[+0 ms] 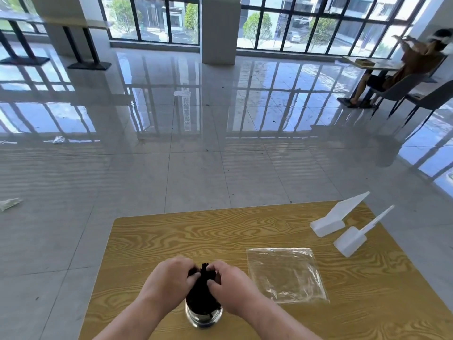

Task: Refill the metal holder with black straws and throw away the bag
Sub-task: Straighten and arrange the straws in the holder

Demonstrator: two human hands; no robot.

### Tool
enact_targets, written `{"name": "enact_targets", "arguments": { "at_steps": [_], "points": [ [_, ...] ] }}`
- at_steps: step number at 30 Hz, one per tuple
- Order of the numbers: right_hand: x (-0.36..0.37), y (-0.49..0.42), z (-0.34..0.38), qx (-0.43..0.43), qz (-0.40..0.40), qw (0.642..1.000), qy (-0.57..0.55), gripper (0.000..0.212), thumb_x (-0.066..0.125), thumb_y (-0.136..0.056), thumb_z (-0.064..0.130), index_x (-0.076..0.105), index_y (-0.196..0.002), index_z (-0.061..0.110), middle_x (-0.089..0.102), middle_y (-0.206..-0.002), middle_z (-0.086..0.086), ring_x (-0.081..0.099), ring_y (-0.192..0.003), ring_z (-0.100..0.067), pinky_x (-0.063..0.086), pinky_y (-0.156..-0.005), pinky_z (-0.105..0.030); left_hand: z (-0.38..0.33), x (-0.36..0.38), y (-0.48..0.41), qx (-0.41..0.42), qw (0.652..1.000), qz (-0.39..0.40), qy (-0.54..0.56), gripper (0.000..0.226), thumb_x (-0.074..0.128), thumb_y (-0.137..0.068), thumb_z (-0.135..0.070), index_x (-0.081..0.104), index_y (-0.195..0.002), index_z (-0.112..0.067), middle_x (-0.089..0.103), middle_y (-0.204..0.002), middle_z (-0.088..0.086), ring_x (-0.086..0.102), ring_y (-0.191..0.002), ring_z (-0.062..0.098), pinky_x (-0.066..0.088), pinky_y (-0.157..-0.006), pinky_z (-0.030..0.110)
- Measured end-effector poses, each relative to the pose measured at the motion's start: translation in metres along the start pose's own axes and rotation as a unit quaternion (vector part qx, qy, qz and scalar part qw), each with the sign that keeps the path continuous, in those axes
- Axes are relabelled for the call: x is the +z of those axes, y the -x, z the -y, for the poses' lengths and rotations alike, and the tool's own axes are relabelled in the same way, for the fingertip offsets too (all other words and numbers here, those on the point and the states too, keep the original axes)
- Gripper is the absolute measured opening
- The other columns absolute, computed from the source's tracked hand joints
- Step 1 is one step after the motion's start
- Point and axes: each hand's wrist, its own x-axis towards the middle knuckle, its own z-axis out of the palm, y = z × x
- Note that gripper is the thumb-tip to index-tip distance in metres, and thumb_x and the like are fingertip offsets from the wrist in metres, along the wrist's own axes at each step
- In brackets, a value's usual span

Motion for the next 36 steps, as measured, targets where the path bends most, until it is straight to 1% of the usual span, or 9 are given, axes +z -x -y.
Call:
{"name": "enact_targets", "arguments": {
  "at_steps": [4,7,10,15,19,23,27,32,36],
  "points": [
    [-0.001,0.001,0.002,-0.005,-0.022,1.0,0.006,0.031,0.057,-0.096,0.039,0.062,-0.127,0.039,0.06,-0.096,0.023,0.057,-0.083,0.002,0.041,-0.066,-0.014,-0.003,-0.011,-0.002,0.015,1.0,-0.018,-0.004,0.014,0.068,-0.097,-0.041,0.079,-0.098,-0.033,0.07,-0.092,-0.02,0.065,-0.087,0.002,0.05,-0.075,0.016],
    [0.0,0.002,0.003,-0.01,-0.028,0.999,0.016,0.044,0.057,-0.094,0.043,0.054,-0.138,0.04,0.06,-0.13,0.015,0.058,-0.102,-0.005,0.045,-0.083,-0.023,-0.002,-0.01,-0.001,0.013,1.0,0.001,-0.006,0.011,0.069,-0.096,-0.039,0.078,-0.097,-0.033,0.072,-0.093,-0.02,0.066,-0.087,0.002,0.055,-0.078,0.02],
    [0.006,0.004,0.004,-0.011,-0.026,0.999,0.019,0.063,0.057,-0.094,0.047,0.038,-0.154,0.037,0.047,-0.156,0.01,0.056,-0.127,-0.013,0.046,-0.102,-0.031,0.001,-0.002,0.005,-0.004,1.0,0.026,-0.003,0.009,0.07,-0.095,-0.039,0.074,-0.103,-0.037,0.072,-0.097,-0.02,0.067,-0.091,0.003,0.057,-0.081,0.022],
    [0.011,0.006,-0.001,0.004,-0.055,0.998,0.035,0.076,0.061,-0.094,0.054,0.031,-0.16,0.031,0.041,-0.159,0.004,0.052,-0.137,-0.019,0.046,-0.111,-0.036,0.016,0.013,0.015,-0.071,0.997,0.02,0.005,0.074,0.077,-0.084,-0.059,0.041,-0.148,-0.043,0.066,-0.11,-0.015,0.066,-0.095,0.005,0.052,-0.076,0.021],
    [0.011,0.005,-0.005,0.014,-0.038,0.999,0.036,0.071,0.065,-0.095,0.055,0.041,-0.157,0.03,0.047,-0.152,0.004,0.057,-0.133,-0.021,0.047,-0.097,-0.03,0.025,0.02,0.021,-0.115,0.991,0.056,0.024,0.1,0.08,-0.078,-0.066,0.03,-0.16,-0.038,0.061,-0.139,-0.01,0.063,-0.112,0.008,0.053,-0.093,0.027],
    [0.008,0.003,0.003,-0.035,-0.025,0.998,0.05,0.029,0.063,-0.099,0.036,0.069,-0.127,0.028,0.072,-0.122,0.008,0.066,-0.105,-0.013,0.055,-0.086,-0.03,0.024,0.024,0.024,-0.105,0.99,0.087,0.019,0.075,0.079,-0.079,-0.061,0.051,-0.145,-0.042,0.063,-0.134,-0.018,0.06,-0.109,0.001,0.049,-0.091,0.022],
    [0.008,0.006,0.008,-0.06,0.009,0.997,0.046,0.021,0.061,-0.095,0.028,0.075,-0.111,0.028,0.077,-0.105,0.008,0.07,-0.098,-0.014,0.06,-0.085,-0.036,0.015,0.021,0.021,-0.103,0.993,0.061,0.02,0.016,0.07,-0.088,-0.051,0.069,-0.1,-0.04,0.072,-0.092,-0.021,0.065,-0.083,-0.003,0.055,-0.073,0.021],
    [0.005,0.006,0.0,-0.055,-0.012,0.998,0.037,0.026,0.062,-0.095,0.036,0.069,-0.119,0.033,0.074,-0.108,0.012,0.068,-0.098,-0.011,0.054,-0.077,-0.027,0.004,0.013,0.017,-0.084,0.996,0.02,-0.006,0.013,0.067,-0.095,-0.044,0.071,-0.088,-0.035,0.07,-0.08,-0.017,0.065,-0.076,0.001,0.048,-0.063,0.017],
    [0.002,0.006,-0.009,-0.039,-0.021,0.999,0.03,0.029,0.062,-0.094,0.042,0.064,-0.122,0.037,0.068,-0.095,0.014,0.061,-0.08,-0.003,0.043,-0.061,-0.019,-0.004,0.0,0.014,-0.063,0.997,0.017,-0.043,0.017,0.066,-0.096,-0.048,0.074,-0.095,-0.034,0.072,-0.088,-0.016,0.066,-0.083,0.004,0.053,-0.071,0.022]
  ]
}}
